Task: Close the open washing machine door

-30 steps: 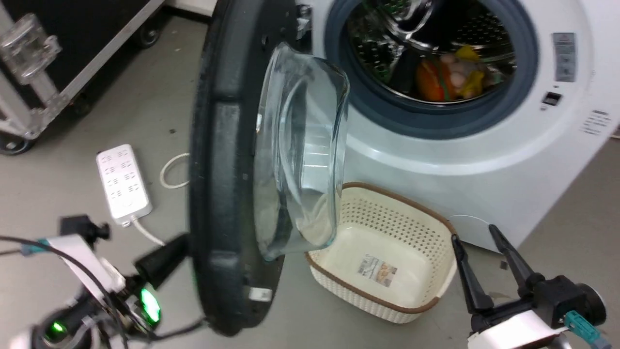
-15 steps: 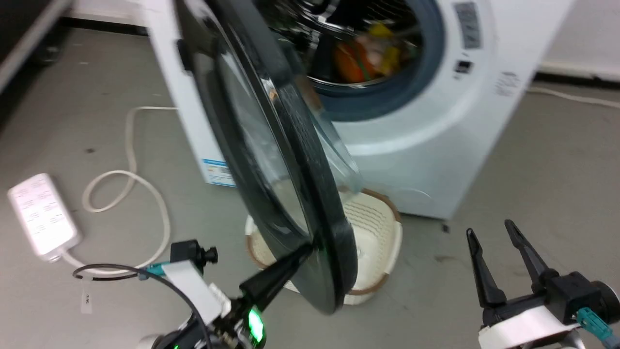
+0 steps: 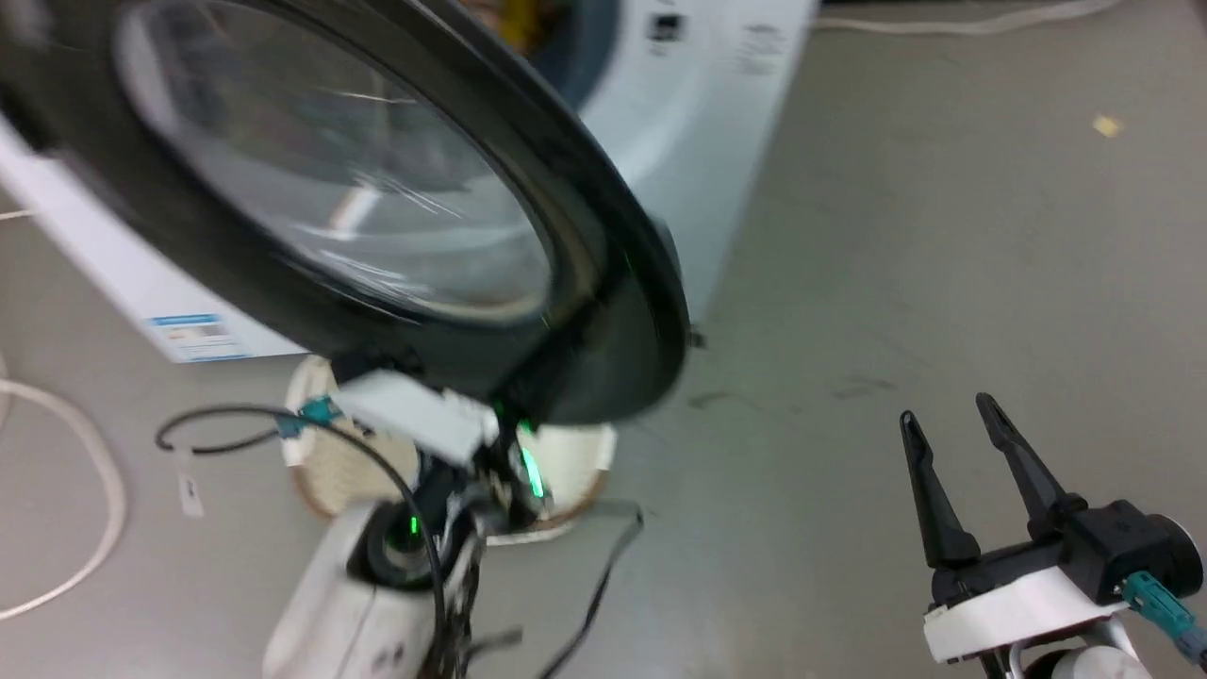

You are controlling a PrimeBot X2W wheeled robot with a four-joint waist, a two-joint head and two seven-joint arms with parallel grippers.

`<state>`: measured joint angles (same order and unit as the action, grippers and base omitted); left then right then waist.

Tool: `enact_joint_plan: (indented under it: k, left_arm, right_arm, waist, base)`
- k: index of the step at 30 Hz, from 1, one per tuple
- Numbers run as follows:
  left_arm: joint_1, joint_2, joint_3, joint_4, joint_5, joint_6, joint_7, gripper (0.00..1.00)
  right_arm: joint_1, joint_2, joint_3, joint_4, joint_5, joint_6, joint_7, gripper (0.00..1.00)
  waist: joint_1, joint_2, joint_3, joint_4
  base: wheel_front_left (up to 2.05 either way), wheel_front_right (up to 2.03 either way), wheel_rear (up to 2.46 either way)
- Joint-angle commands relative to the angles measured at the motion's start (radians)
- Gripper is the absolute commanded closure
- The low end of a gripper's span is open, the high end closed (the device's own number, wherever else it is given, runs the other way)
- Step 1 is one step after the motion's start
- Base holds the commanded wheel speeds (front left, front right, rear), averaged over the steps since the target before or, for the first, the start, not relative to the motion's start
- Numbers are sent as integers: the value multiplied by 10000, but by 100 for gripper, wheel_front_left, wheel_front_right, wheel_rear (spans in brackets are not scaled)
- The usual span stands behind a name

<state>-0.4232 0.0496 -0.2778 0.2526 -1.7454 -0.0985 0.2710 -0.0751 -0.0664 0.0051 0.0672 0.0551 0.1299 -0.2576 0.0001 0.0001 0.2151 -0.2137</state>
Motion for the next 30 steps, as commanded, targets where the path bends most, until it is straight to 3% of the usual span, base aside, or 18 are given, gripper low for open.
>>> enact_joint_plan:
  k: [1, 7, 13, 19, 26, 27, 28, 30]
  left_arm:
    - [-492, 7, 3, 332, -77, 9, -415, 100]
    - [-2350, 7, 63, 1906, -151, -22, -2171, 100]
    - [-3619, 7, -271, 3103, -503, -203, -2955, 100]
    - [-3655, 7, -758, 3573, -714, -309, -3157, 100]
    - [-1940, 153, -1041, 2032, 12, -319, -3404, 100]
    - [-1597, 259, -1107, 1666, 290, -319, -3509, 56]
    - [-1237, 389, -1150, 1227, 596, -320, -3674, 0]
    - [-498, 770, -1311, 402, 1350, -320, -4057, 0]
  right_arm:
    - [-189, 40, 11, -5, 74, 8, -42, 0]
    - [-299, 117, 111, 56, 201, 8, -42, 0]
    - [-347, 149, 125, 154, 250, 8, -42, 0]
    - [-323, 158, 90, 147, 251, 8, -42, 0]
    - [-45, 160, -92, -51, 76, 8, -42, 0]
    - [17, 156, -134, -96, 48, 8, -42, 0]
    - [82, 139, -155, -144, 25, 8, -42, 0]
    - [222, 82, -179, -230, -4, 8, -42, 0]
  waist:
    - [-1, -1, 582, -832]
    - [-1, -1, 919, -1456]
    - [-1, -1, 940, -1542]
    - [-1, -1, 605, -1089]
    - [-1, -1, -198, -76]
    - [-1, -1, -338, 109]
    - [-1, -1, -458, 277]
    - [-1, -1, -727, 623]
  base:
    - [0, 0, 0]
    - [0, 0, 0]
    - [0, 0, 0]
    - [0, 0, 0]
    - [0, 0, 0]
    - [0, 0, 0]
    - [0, 0, 0]
    - [0, 0, 0]
